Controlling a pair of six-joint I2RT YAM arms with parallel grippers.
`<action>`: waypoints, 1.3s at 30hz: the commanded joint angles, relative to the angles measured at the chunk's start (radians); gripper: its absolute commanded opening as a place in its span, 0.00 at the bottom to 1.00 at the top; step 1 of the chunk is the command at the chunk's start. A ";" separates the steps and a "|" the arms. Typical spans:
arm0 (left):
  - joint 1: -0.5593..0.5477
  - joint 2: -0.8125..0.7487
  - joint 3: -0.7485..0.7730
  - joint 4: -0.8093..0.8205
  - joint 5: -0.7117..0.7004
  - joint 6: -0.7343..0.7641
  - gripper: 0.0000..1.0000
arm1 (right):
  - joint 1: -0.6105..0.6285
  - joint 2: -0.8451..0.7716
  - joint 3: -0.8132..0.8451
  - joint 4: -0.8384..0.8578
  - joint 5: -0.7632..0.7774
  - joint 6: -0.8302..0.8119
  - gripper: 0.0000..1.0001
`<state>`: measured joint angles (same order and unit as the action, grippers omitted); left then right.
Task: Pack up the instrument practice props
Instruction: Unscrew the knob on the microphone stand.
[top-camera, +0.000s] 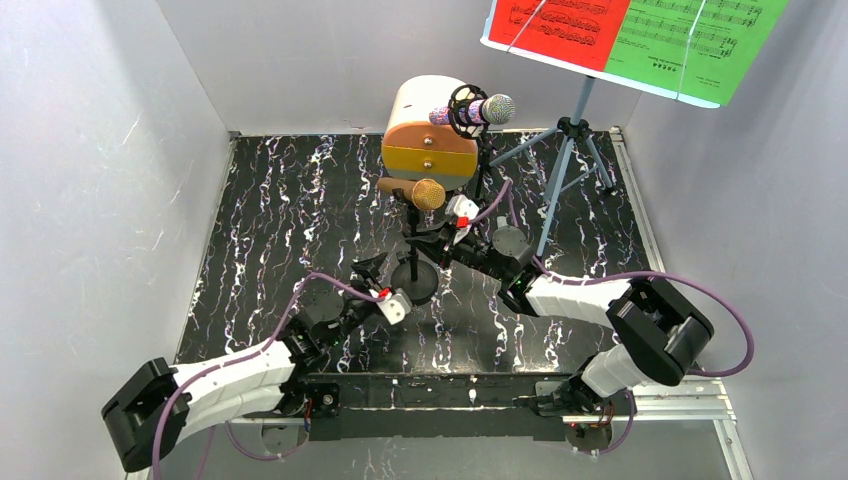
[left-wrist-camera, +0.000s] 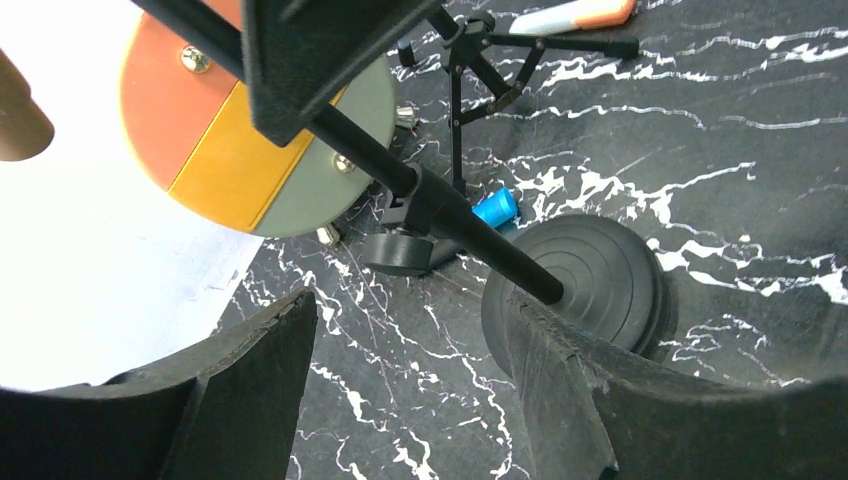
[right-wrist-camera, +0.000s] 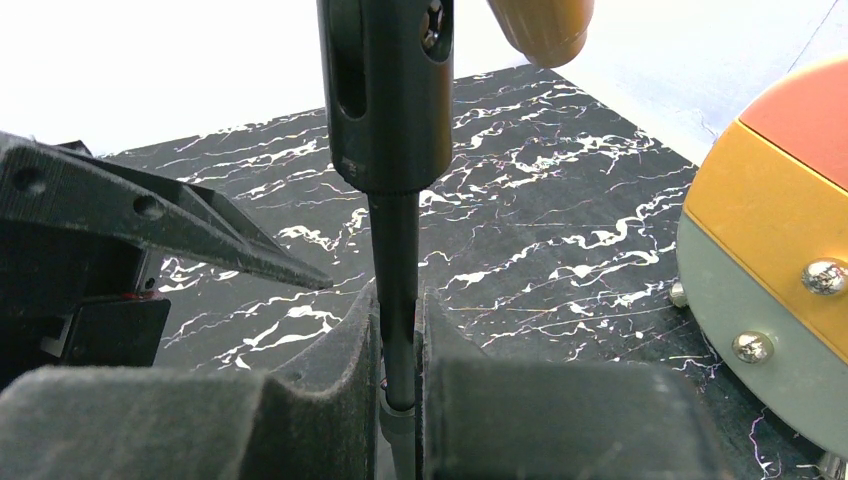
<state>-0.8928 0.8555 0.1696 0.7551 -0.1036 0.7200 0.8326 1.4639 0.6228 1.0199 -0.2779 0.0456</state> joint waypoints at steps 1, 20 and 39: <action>-0.032 0.031 0.028 0.024 -0.057 0.112 0.65 | 0.011 0.018 -0.040 -0.086 -0.035 0.039 0.01; -0.059 0.170 0.085 0.095 -0.069 0.166 0.48 | 0.018 0.013 -0.033 -0.110 -0.112 0.014 0.01; -0.037 0.225 0.110 0.024 -0.094 0.059 0.09 | 0.023 0.013 -0.037 -0.104 -0.122 0.008 0.01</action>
<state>-0.9379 1.0729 0.2501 0.8360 -0.1883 0.8707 0.8326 1.4643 0.6224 1.0214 -0.3195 0.0330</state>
